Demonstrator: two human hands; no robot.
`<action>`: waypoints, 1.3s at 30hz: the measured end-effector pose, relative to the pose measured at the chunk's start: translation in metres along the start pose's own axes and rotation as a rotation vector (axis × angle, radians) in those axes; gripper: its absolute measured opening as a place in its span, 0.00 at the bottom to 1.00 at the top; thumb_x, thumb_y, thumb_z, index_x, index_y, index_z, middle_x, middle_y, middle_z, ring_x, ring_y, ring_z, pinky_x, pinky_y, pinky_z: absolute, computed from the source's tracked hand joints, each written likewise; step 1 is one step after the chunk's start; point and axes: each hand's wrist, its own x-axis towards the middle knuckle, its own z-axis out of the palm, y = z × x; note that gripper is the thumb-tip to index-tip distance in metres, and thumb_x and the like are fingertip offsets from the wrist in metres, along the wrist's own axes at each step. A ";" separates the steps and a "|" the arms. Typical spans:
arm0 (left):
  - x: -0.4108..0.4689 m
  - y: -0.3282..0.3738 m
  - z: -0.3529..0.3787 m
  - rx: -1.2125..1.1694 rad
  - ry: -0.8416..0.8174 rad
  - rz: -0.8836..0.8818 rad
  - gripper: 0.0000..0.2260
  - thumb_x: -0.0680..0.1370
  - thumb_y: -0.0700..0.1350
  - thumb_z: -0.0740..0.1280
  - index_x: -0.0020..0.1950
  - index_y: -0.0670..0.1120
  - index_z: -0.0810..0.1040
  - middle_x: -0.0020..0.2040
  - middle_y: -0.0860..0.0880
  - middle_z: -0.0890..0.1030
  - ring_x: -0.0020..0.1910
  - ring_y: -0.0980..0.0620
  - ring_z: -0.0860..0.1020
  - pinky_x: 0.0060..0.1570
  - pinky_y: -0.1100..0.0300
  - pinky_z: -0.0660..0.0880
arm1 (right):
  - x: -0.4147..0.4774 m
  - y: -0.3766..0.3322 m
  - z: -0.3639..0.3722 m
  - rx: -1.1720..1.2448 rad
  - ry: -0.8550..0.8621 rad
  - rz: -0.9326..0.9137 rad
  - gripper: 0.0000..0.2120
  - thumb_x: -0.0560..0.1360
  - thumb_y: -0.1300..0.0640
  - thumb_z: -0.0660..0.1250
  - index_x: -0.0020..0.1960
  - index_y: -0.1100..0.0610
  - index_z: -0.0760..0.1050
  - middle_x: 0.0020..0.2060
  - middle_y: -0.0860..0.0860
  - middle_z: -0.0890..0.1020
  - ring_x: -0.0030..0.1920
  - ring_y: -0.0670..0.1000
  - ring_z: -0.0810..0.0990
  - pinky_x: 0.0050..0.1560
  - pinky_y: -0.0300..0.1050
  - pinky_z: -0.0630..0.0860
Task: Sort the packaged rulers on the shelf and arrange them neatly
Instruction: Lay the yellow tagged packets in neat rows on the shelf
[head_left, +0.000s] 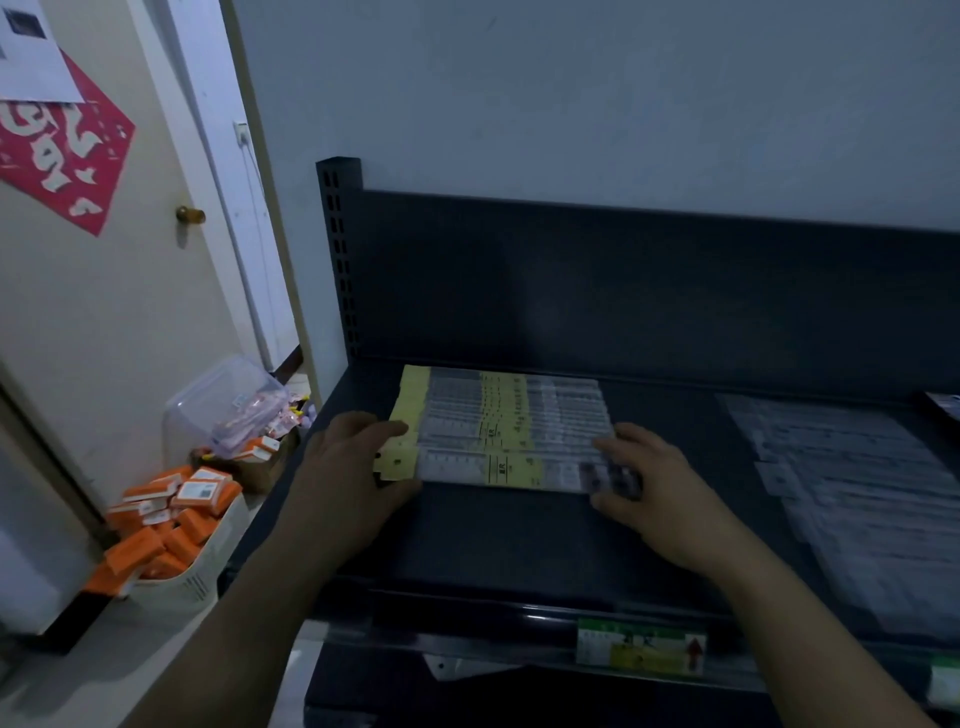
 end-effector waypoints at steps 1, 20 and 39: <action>-0.003 -0.003 -0.001 0.004 -0.029 0.013 0.28 0.72 0.56 0.71 0.71 0.57 0.69 0.72 0.51 0.65 0.68 0.48 0.66 0.68 0.50 0.67 | -0.005 -0.001 0.003 -0.019 -0.050 -0.046 0.27 0.77 0.52 0.66 0.74 0.48 0.62 0.72 0.39 0.54 0.75 0.44 0.50 0.72 0.35 0.49; -0.018 0.007 0.000 0.011 -0.090 -0.009 0.28 0.78 0.55 0.64 0.75 0.50 0.62 0.75 0.51 0.63 0.70 0.51 0.66 0.67 0.57 0.64 | -0.034 0.004 0.006 -0.076 -0.290 0.002 0.26 0.82 0.50 0.53 0.78 0.49 0.48 0.73 0.38 0.43 0.72 0.36 0.41 0.67 0.30 0.38; -0.009 0.010 0.004 0.096 -0.050 -0.006 0.19 0.80 0.50 0.61 0.69 0.45 0.69 0.69 0.46 0.71 0.66 0.48 0.70 0.64 0.55 0.66 | -0.024 0.003 0.003 -0.083 -0.201 0.140 0.27 0.83 0.52 0.49 0.77 0.53 0.41 0.76 0.45 0.48 0.76 0.45 0.45 0.67 0.32 0.39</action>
